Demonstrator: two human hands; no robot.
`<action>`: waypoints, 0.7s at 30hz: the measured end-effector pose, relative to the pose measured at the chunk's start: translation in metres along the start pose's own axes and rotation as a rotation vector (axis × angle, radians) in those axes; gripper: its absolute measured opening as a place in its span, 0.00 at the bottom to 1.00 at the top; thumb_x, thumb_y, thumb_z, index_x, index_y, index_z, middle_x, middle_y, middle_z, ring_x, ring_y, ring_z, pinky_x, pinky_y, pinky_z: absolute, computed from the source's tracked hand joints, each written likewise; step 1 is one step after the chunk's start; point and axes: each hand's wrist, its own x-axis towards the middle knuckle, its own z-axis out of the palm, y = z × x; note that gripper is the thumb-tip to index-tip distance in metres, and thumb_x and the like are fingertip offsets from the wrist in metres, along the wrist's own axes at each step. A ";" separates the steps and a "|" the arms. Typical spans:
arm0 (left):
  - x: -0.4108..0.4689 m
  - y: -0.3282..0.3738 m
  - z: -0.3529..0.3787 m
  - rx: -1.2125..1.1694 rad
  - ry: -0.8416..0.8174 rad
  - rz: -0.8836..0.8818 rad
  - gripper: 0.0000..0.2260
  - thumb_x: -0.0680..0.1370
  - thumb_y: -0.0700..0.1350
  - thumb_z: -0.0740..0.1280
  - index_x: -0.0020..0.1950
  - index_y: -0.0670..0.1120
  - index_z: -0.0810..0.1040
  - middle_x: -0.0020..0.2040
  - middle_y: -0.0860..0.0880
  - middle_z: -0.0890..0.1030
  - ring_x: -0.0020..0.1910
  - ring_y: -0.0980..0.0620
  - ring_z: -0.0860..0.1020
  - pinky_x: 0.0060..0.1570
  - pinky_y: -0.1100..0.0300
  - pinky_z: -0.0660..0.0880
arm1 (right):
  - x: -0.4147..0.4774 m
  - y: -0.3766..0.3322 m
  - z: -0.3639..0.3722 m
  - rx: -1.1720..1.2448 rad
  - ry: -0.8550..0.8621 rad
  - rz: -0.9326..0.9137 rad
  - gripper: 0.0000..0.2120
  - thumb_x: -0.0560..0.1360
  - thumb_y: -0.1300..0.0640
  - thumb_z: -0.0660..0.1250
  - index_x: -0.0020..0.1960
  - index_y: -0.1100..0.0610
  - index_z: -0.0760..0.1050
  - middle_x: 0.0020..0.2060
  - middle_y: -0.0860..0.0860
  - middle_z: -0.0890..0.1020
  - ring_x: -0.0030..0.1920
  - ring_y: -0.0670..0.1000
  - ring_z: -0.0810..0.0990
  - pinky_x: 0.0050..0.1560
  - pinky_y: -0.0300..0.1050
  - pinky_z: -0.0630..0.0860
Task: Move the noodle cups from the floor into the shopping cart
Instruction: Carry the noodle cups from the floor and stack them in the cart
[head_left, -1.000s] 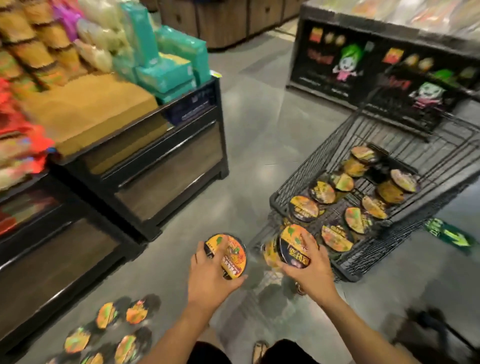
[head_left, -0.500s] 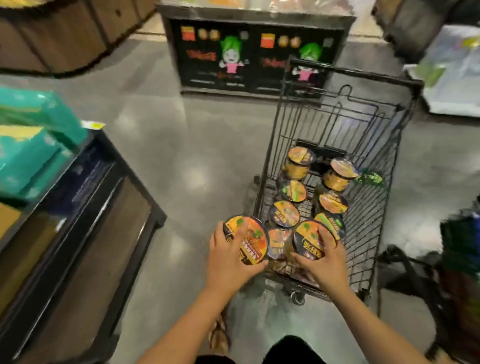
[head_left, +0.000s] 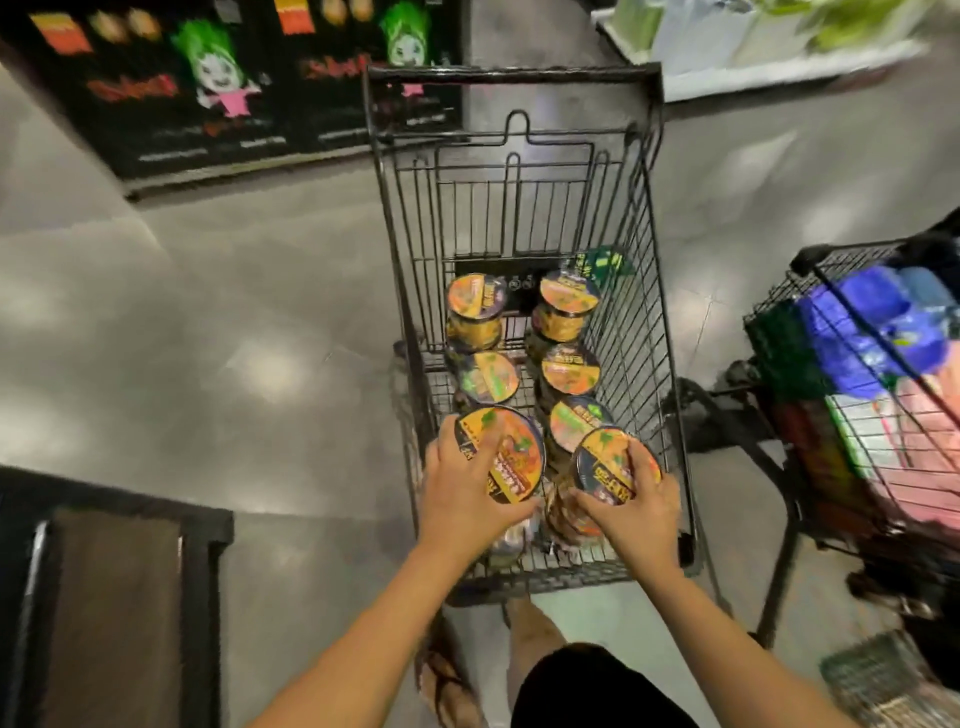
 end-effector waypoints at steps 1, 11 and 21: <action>0.013 0.001 0.000 0.010 -0.001 0.000 0.45 0.67 0.71 0.68 0.77 0.65 0.48 0.77 0.44 0.48 0.74 0.42 0.52 0.70 0.49 0.61 | 0.013 -0.004 0.001 0.015 0.001 0.006 0.49 0.59 0.37 0.78 0.74 0.42 0.60 0.61 0.57 0.67 0.61 0.61 0.71 0.61 0.54 0.72; 0.159 -0.016 0.026 0.126 -0.057 -0.220 0.47 0.64 0.75 0.66 0.78 0.62 0.52 0.76 0.38 0.55 0.73 0.37 0.58 0.67 0.46 0.65 | 0.172 -0.054 0.030 -0.067 -0.106 -0.077 0.49 0.58 0.33 0.76 0.73 0.43 0.59 0.62 0.59 0.65 0.62 0.62 0.68 0.62 0.55 0.72; 0.245 -0.035 0.073 0.167 -0.125 -0.244 0.47 0.66 0.74 0.65 0.78 0.60 0.49 0.77 0.38 0.51 0.73 0.36 0.56 0.69 0.44 0.62 | 0.245 -0.066 0.077 -0.252 -0.146 -0.128 0.50 0.61 0.32 0.75 0.76 0.48 0.59 0.67 0.63 0.63 0.63 0.65 0.68 0.62 0.54 0.73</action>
